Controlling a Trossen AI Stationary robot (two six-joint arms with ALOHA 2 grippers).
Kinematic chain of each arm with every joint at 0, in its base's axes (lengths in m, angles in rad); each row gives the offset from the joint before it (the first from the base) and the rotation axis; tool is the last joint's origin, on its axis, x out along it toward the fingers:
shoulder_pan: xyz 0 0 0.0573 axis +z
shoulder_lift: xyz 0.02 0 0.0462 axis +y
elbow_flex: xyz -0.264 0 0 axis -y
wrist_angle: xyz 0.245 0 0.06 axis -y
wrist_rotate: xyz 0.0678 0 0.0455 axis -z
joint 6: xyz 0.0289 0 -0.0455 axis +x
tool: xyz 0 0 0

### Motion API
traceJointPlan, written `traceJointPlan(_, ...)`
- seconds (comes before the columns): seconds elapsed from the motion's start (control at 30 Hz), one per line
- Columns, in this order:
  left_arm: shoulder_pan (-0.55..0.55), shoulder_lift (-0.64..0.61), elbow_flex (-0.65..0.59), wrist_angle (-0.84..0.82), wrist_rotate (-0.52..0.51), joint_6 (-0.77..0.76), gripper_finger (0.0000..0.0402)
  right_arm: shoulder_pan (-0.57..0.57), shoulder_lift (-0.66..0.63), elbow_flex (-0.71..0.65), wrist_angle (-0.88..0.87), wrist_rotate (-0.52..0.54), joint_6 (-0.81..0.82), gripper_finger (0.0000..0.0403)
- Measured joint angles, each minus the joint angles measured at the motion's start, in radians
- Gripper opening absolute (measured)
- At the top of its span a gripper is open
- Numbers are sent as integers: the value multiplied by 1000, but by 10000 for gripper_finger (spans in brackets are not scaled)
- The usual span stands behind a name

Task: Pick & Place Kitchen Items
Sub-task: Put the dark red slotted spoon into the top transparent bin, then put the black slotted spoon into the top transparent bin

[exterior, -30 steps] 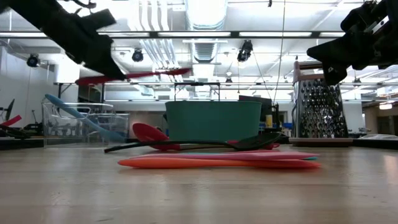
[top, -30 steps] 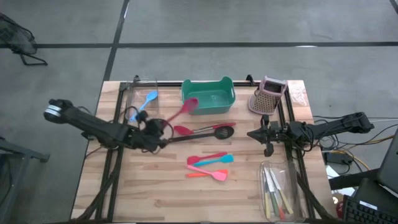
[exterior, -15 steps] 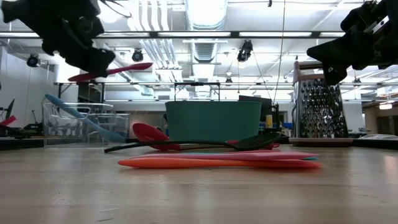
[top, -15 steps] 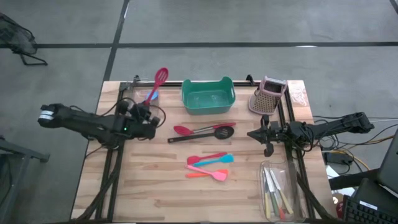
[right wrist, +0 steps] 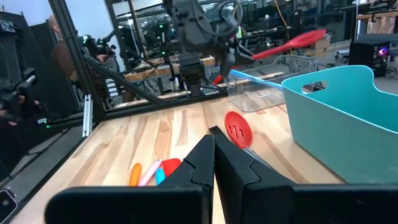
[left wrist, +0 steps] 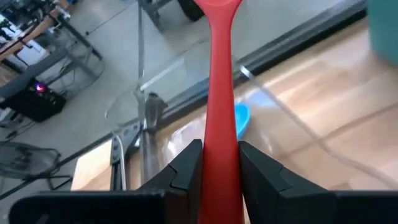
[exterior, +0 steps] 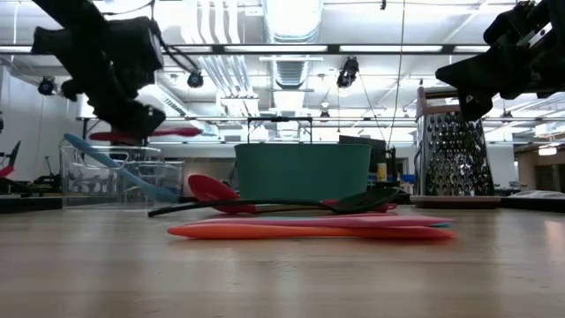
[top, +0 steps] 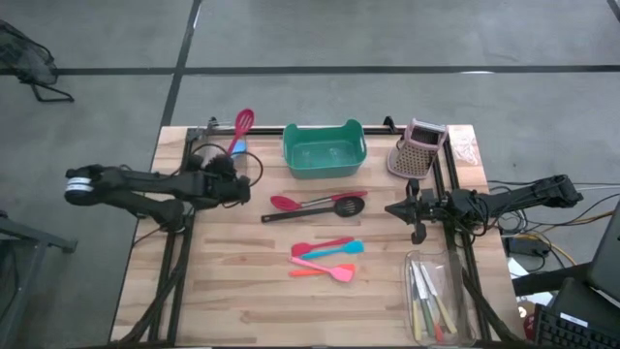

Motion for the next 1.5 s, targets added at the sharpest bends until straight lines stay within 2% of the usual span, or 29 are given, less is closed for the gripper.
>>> traceJointPlan(0.43,35,15,-111,16,35,-73,95,0,0,0,0,0,0,9)
traceJointPlan(0.67,35,9,-104,13,19,-65,114,0,0,0,0,0,0,9)
traceJointPlan(1.07,21,2,-5,15,21,17,117,0,0,0,0,0,0,9)
traceJointPlan(1.2,-12,2,29,60,103,96,117,0,0,0,0,0,0,9)
traceJointPlan(1.5,-129,3,32,334,338,405,117,0,0,0,0,0,0,9)
